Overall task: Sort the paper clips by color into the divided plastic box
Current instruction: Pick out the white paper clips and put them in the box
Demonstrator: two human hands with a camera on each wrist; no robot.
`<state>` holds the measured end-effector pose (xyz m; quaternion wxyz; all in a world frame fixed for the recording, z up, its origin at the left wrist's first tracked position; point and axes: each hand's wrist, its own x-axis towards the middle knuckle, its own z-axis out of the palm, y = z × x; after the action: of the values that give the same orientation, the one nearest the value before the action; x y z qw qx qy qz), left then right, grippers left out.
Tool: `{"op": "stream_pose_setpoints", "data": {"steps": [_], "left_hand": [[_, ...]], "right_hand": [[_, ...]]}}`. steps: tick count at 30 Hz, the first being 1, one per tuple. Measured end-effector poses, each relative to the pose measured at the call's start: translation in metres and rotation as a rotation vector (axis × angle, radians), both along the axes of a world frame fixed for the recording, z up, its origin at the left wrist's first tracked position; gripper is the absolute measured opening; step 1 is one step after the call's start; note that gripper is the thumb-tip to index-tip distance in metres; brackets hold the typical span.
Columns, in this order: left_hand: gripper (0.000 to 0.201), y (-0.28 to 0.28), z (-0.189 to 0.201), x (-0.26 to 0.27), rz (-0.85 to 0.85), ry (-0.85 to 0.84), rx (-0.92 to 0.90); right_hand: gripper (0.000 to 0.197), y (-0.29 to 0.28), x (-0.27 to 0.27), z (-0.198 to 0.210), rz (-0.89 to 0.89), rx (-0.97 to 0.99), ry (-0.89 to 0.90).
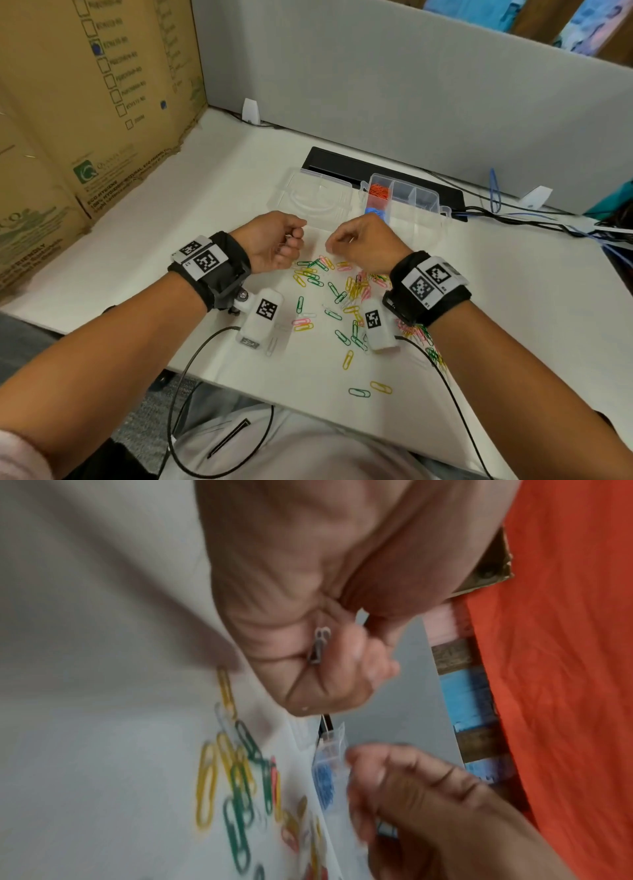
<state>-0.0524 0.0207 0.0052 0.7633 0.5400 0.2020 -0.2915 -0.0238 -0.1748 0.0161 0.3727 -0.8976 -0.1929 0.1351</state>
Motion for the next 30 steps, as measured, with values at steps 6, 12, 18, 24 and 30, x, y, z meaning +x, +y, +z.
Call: {"op": "stream_pose_setpoints", "data": {"steps": [6,12,18,24,30], "left_hand": [[0.022,0.015,0.005,0.007,-0.172,-0.253,0.582],[0.008,0.009,0.006,0.004,-0.472,-0.445,0.975],[0.013,-0.002,0.007,0.003,-0.733,-0.556,1.243],[0.012,-0.002,0.005,0.004,-0.759,-0.563,1.334],[0.021,0.002,0.012,0.006,-0.473,-0.538,1.04]], "right_hand": [[0.011,0.008,-0.004,-0.014,0.14,-0.304,0.011],[0.005,0.017,-0.003,-0.015,0.206,-0.459,-0.021],[0.011,0.015,-0.003,-0.016,0.129,-0.501,-0.022],[0.007,0.005,-0.008,-0.006,0.09,-0.254,-0.045],[0.007,0.005,-0.008,0.006,-0.043,-0.003,-0.042]]}}
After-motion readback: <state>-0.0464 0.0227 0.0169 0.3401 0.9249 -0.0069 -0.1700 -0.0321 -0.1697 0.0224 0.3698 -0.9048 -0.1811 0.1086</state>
